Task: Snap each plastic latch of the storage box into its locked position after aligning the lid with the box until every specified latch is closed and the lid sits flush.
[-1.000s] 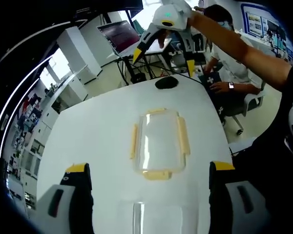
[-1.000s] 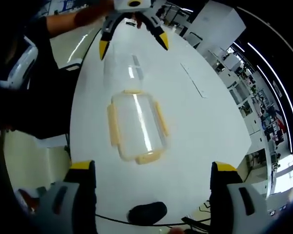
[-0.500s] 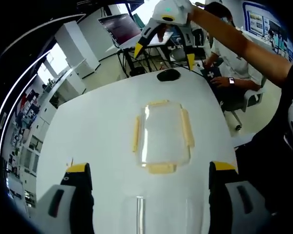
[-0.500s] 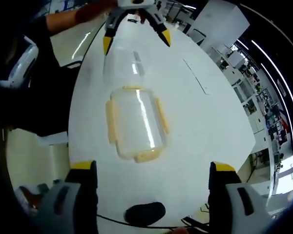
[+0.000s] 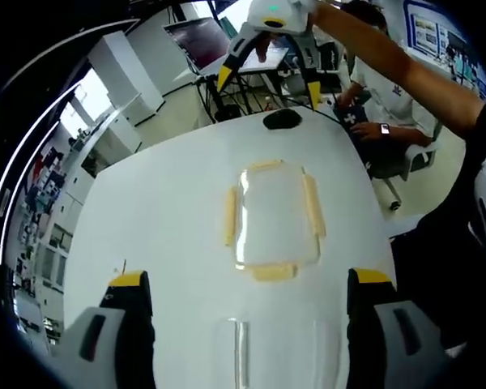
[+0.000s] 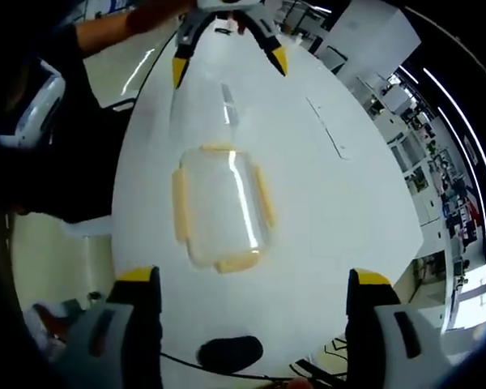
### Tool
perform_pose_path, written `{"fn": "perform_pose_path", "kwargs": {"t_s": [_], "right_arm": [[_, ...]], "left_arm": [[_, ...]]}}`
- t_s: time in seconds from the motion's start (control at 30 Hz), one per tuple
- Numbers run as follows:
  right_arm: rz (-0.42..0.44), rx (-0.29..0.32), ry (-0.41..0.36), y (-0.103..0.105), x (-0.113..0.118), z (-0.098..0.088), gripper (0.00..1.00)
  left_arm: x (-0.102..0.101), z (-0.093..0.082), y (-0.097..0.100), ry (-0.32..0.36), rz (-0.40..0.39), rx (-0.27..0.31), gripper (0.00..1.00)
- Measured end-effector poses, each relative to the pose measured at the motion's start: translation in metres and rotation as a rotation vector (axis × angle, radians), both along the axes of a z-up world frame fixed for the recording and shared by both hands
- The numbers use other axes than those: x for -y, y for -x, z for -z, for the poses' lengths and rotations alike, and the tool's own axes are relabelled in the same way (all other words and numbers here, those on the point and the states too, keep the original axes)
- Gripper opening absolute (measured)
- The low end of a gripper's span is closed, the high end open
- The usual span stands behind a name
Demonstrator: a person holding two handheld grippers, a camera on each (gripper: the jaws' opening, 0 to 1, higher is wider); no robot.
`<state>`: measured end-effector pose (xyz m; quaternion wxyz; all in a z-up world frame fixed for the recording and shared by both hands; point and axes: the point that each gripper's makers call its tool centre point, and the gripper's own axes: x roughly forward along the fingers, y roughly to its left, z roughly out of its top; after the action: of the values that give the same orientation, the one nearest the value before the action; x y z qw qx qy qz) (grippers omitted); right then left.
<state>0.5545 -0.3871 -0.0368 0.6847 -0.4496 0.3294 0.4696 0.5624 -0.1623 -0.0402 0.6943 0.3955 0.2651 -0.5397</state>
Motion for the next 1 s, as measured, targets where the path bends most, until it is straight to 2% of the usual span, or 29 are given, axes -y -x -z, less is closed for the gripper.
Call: {"fn": "perform_pose_path", "kwargs": {"t_s": [0.23,0.47,0.6,0.77,1.0], "right_arm": [[-0.009,-0.028,0.024,0.006,0.003,0.004,0.94],[0.003,-0.031,0.057,0.006,0.01,-0.018,0.94],[-0.003,-0.036,0.063,0.004,0.009,-0.025,0.93],[-0.012,-0.044,0.076,0.005,0.006,-0.023,0.92],[-0.028,-0.044,0.074,0.005,0.002,-0.022,0.92]], "left_arm": [[0.001,-0.006,-0.003,-0.009,0.005,0.003,0.98],[-0.005,-0.022,-0.006,-0.062,-0.01,-0.003,0.99],[0.001,-0.031,-0.004,-0.053,-0.005,0.001,0.99],[0.003,-0.027,-0.003,-0.072,0.004,0.007,0.98],[0.004,-0.028,-0.007,-0.065,-0.001,0.012,0.98]]}}
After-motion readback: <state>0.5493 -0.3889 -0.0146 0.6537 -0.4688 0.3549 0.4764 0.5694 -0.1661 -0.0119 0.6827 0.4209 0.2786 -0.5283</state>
